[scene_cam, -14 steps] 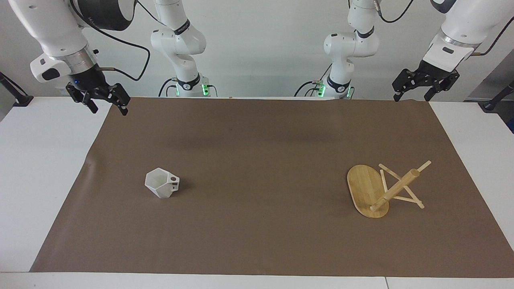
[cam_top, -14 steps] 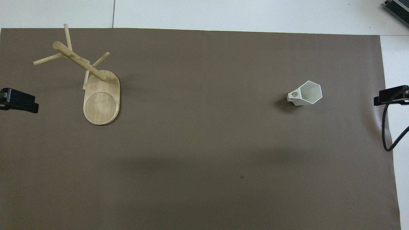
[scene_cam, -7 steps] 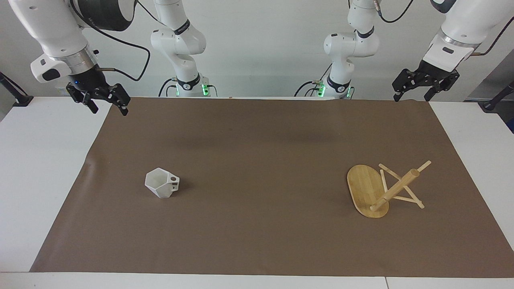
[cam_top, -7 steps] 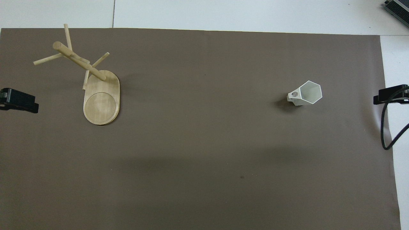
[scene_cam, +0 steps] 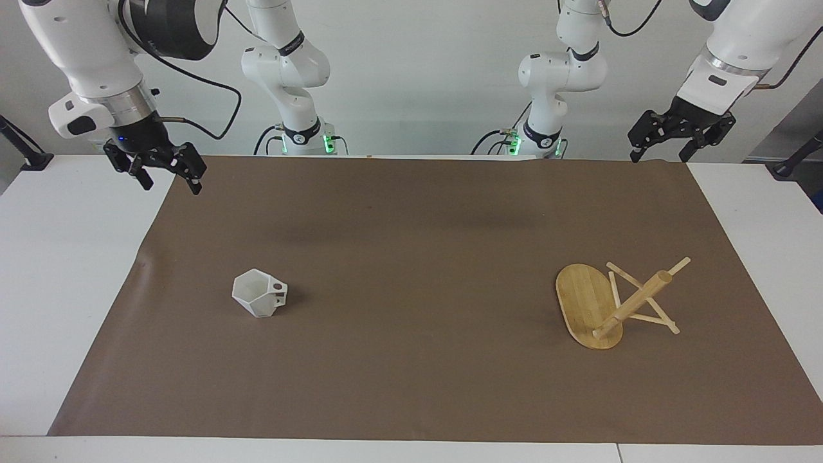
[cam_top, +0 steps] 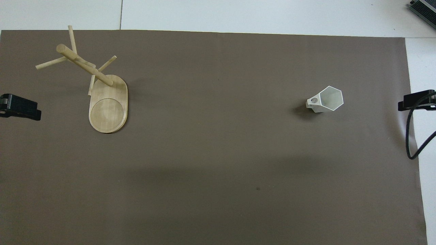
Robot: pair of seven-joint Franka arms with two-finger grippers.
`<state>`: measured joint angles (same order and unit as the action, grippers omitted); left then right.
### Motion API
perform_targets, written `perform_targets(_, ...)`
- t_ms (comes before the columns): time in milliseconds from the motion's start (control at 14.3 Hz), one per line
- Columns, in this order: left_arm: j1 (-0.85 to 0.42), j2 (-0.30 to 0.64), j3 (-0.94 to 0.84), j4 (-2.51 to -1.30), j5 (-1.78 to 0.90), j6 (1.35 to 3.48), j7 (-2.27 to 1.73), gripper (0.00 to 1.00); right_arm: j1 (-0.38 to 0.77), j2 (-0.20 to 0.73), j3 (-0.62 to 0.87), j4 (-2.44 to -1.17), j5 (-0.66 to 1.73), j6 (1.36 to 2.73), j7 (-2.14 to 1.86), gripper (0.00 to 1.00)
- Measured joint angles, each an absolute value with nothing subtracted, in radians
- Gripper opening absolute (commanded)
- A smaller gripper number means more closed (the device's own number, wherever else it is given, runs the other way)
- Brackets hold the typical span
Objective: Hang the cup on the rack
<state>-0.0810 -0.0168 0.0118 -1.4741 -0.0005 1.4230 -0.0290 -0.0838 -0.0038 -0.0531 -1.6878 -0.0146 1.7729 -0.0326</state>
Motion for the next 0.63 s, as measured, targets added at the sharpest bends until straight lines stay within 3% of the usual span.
perform_targets(629, -0.081, -0.017, 0.012, -1.478, -0.001, 1.422, -0.029, 1.00, -0.072, 0.145, -0.048, -1.877, -0.017, 2.099, -0.033, 1.00)
